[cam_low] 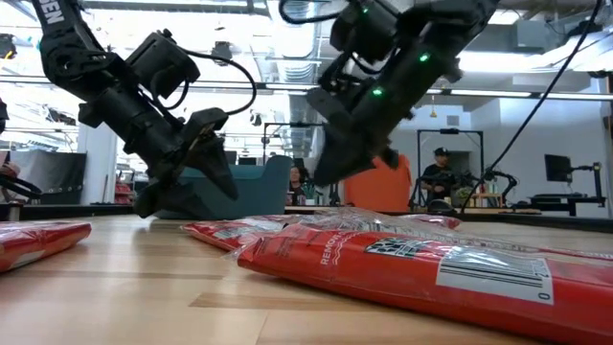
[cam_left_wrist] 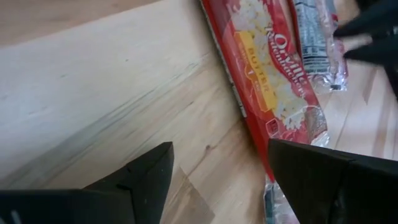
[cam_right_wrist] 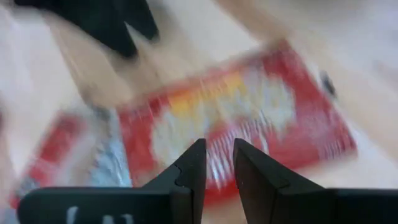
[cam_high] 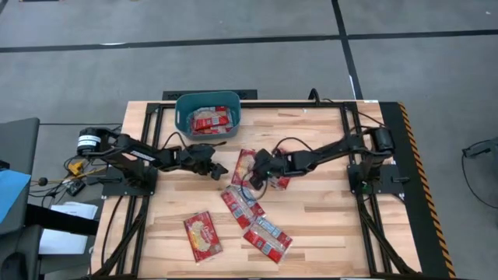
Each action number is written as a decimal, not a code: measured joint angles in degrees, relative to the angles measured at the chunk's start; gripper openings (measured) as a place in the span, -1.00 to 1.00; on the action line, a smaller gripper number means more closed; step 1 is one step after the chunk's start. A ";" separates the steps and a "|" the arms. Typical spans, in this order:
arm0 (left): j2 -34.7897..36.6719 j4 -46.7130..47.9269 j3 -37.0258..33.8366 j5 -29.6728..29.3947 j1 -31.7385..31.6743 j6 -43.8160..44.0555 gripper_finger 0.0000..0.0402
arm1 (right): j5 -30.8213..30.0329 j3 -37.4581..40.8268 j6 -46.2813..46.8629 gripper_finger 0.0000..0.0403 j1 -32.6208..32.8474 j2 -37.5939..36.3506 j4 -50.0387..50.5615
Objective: Sort popcorn bags into baskets
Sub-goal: Put the red popcorn bag into the blue bin
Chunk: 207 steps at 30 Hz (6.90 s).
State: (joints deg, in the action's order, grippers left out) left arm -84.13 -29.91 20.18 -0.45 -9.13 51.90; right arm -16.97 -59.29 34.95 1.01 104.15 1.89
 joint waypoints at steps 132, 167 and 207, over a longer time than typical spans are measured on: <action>-4.61 102.03 73.09 11.16 -33.02 -80.37 -0.92 | -16.07 -20.11 -5.89 -0.47 9.93 3.03 44.17; -24.79 93.91 73.07 2.78 -42.27 -111.40 -0.68 | -16.07 -20.11 -6.06 -0.47 9.82 3.03 44.35; -6.09 88.85 70.62 32.03 -33.82 -60.58 0.24 | -12.67 -7.05 18.61 -0.47 7.75 2.94 47.12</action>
State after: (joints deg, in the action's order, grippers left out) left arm -90.22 58.94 90.81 31.58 -42.95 -8.68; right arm -29.64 -66.34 53.55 8.76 107.09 49.01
